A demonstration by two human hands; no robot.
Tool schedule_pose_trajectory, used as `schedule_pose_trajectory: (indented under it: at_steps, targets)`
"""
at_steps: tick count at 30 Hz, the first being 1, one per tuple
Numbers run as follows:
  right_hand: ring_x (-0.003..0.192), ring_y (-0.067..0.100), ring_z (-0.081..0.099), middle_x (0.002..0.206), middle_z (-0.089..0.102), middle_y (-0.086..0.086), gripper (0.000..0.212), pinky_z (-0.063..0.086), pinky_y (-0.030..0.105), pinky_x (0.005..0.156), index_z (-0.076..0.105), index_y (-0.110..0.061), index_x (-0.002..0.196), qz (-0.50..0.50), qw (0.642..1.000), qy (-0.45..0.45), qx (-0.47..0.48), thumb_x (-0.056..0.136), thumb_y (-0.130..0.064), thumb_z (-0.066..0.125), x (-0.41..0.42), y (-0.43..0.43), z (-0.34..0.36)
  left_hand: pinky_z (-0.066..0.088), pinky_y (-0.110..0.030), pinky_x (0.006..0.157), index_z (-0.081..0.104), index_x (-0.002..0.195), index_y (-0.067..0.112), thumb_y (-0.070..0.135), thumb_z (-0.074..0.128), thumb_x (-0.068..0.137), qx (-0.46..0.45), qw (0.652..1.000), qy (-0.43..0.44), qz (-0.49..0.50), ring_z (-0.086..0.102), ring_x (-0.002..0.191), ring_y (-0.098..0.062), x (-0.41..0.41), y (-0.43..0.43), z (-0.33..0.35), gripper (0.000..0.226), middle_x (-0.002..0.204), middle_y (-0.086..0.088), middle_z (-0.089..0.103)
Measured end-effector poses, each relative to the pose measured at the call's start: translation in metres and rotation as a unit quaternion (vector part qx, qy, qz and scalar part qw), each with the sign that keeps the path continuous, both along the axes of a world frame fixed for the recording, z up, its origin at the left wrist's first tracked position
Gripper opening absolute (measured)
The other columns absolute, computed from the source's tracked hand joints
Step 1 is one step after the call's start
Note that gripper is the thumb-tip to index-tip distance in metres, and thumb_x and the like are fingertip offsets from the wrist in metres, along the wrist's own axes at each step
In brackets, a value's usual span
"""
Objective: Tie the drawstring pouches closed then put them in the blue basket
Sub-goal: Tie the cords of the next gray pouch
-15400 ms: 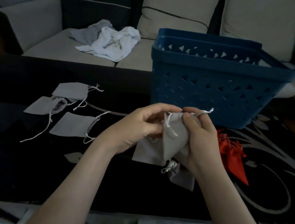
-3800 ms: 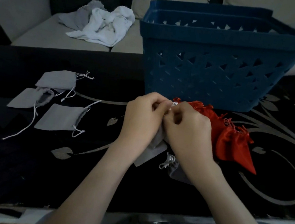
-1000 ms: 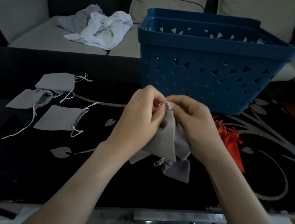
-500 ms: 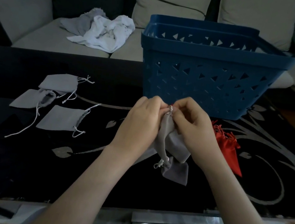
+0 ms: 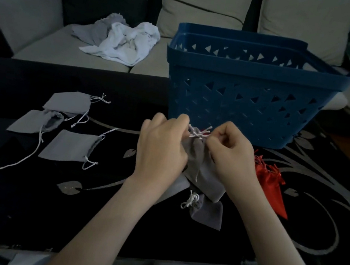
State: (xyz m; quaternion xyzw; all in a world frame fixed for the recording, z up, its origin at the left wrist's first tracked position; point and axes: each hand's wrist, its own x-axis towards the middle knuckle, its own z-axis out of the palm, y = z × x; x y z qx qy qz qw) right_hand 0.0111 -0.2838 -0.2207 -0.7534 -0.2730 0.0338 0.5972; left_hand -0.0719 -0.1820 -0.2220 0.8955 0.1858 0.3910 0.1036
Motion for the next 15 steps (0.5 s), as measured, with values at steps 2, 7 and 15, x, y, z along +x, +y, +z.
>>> schedule_pose_trajectory:
  at_steps: [2, 7, 15]
  targets:
    - [0.055, 0.004, 0.041, 0.061, 0.048, -0.002, 0.012, 0.034, 0.015, 0.052, 0.053, -0.009, 0.069, -0.009, 1.000, -0.004, 0.005, 0.079, -0.003, 0.057, -0.003, 0.002, -0.003, 0.020, -0.030, 0.065, 0.038, 0.070, 0.021, 0.009, 0.046, 0.079, -0.039, 0.999, -0.020, -0.012, 0.036, 0.067, -0.014, -0.001, 0.005, -0.001, 0.017, 0.061, 0.011, 0.039]
    - [0.061, 0.005, 0.047, 0.065, 0.052, -0.006, 0.018, 0.039, 0.017, 0.059, 0.056, -0.016, 0.075, 0.053, 0.997, 0.042, 0.027, 0.089, -0.005, 0.053, 0.000, 0.000, 0.000, 0.026, -0.027, 0.084, 0.059, 0.078, 0.018, 0.017, 0.056, 0.088, -0.132, 0.989, -0.029, -0.065, 0.036, 0.101, -0.009, -0.001, 0.024, -0.001, 0.011, 0.102, 0.012, 0.047]
    - [0.081, 0.015, 0.063, 0.084, 0.062, 0.003, 0.006, 0.048, 0.032, 0.077, 0.055, -0.014, 0.096, 0.140, 0.950, 0.229, 0.162, 0.092, -0.016, 0.059, -0.007, -0.004, 0.002, 0.041, -0.022, 0.074, 0.058, 0.081, 0.005, 0.016, 0.054, 0.095, -0.431, 0.869, 0.060, -0.234, 0.053, 0.078, -0.007, -0.010, 0.021, 0.008, 0.018, 0.079, 0.001, 0.058]
